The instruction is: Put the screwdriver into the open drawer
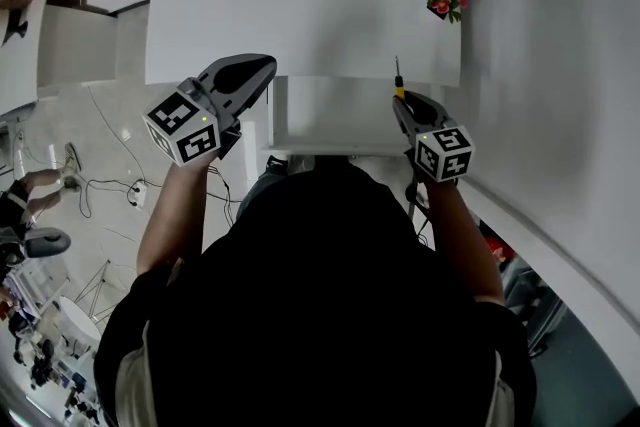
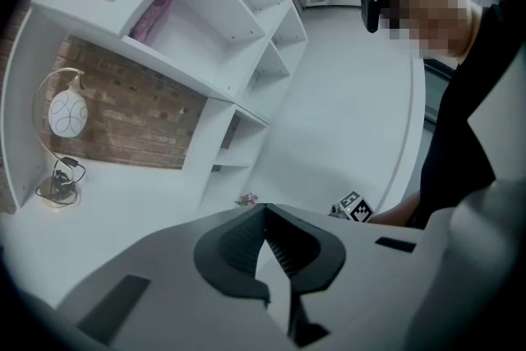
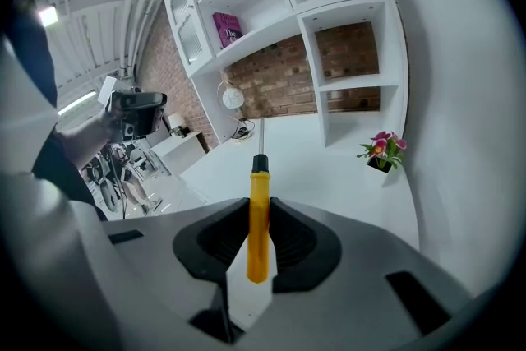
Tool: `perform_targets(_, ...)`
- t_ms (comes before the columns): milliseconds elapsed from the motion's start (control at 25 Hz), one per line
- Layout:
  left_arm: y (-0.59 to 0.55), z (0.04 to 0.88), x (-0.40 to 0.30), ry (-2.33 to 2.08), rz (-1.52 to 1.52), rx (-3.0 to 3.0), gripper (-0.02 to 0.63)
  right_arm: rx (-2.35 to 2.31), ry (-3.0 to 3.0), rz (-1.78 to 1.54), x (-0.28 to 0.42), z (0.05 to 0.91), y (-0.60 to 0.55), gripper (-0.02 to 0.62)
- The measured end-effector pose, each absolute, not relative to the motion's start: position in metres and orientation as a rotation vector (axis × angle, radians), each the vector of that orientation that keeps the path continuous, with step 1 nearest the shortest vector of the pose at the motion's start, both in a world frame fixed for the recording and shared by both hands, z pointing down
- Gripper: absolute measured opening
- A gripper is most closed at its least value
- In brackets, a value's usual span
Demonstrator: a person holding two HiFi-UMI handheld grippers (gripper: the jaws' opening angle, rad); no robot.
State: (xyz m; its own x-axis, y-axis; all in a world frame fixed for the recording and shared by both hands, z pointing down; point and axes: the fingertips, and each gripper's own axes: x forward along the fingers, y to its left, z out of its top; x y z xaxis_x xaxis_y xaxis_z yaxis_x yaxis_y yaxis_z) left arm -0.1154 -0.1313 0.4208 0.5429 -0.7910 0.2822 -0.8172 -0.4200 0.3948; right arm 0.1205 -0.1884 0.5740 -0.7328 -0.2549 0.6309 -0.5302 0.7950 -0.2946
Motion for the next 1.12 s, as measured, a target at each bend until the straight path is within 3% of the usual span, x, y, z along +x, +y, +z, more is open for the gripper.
perform_targets(1120, -0.101, 0.456, -0.127, -1.373, 0.092, 2.164, 0.015, 0.274, -2.227, 0.253, 0.116, 0.683, -0.151, 0.084)
